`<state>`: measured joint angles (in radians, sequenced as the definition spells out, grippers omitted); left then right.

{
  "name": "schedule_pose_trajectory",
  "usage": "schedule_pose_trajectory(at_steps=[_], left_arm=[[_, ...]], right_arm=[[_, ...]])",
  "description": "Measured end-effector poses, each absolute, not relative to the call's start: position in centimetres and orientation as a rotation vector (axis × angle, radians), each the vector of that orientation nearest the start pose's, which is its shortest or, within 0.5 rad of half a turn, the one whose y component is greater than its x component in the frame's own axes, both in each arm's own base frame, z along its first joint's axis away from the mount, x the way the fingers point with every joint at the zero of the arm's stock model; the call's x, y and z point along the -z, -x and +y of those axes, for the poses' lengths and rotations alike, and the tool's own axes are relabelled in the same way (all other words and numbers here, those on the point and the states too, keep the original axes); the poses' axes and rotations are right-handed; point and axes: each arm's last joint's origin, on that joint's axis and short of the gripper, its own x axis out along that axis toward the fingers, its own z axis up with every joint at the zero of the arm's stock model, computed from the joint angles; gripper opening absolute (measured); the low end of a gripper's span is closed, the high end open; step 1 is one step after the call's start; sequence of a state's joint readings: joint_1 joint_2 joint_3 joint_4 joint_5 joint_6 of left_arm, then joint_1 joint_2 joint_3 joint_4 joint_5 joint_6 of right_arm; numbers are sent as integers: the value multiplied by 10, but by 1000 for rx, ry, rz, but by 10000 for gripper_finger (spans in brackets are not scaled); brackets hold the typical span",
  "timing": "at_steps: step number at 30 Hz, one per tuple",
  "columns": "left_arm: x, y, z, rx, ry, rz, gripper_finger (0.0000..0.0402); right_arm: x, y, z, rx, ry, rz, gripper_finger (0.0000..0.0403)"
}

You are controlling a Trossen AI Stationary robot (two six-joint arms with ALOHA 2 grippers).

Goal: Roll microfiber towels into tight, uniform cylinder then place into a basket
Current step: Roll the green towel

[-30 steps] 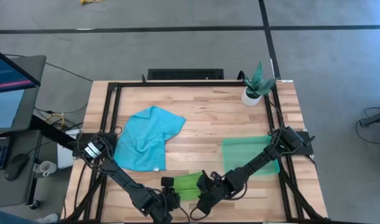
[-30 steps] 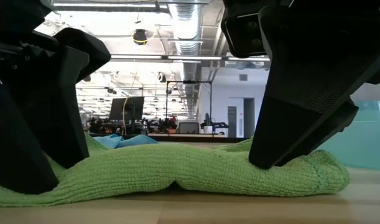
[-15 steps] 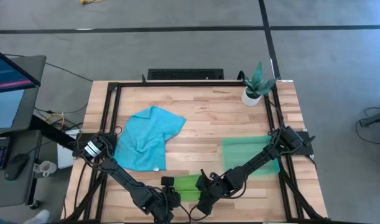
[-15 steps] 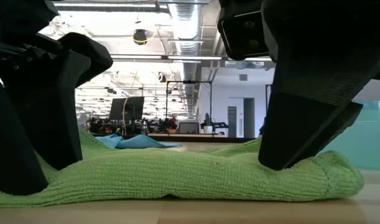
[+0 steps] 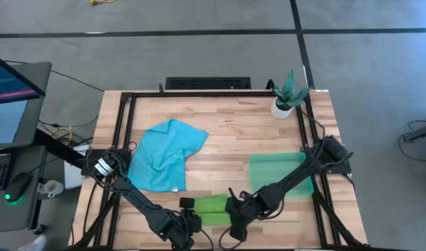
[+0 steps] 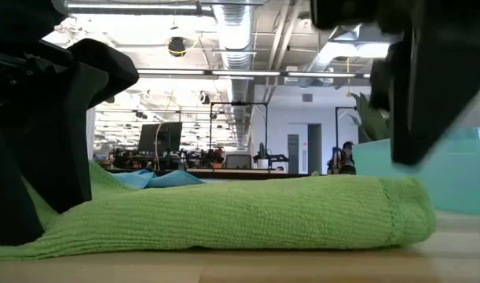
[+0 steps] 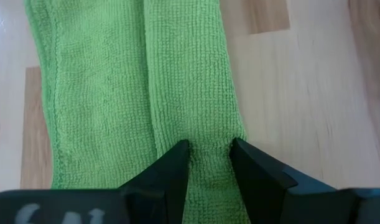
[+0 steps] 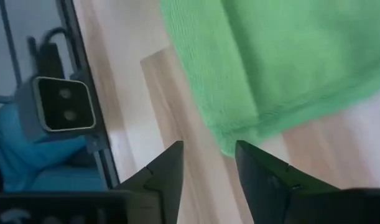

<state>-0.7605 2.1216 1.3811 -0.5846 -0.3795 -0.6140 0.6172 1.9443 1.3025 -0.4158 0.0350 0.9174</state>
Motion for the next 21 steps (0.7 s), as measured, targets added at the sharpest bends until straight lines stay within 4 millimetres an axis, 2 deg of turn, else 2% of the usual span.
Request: schedule_pose_trajectory(at_steps=[4,6,8,13,21], left_arm=[[-116,-299,-270,-23,-185,1140,120],[-116,-299,-270,-20,-190,1140,120],[-116,-299,-270,-20,-190,1140,120],[-116,-299,-270,-28,-200,1130,120],[-116,-299,-270,-28,-205,1125,120]], right_arm=[[-198,-309,233,-51,-353,1024,159],[-212,-298,243,-88,-232,935,154],[-218,-286,254,-98,-92,861,149],[-206,-270,279,-100,117,777,140],[-173,-284,291,-245,383,755,147]])
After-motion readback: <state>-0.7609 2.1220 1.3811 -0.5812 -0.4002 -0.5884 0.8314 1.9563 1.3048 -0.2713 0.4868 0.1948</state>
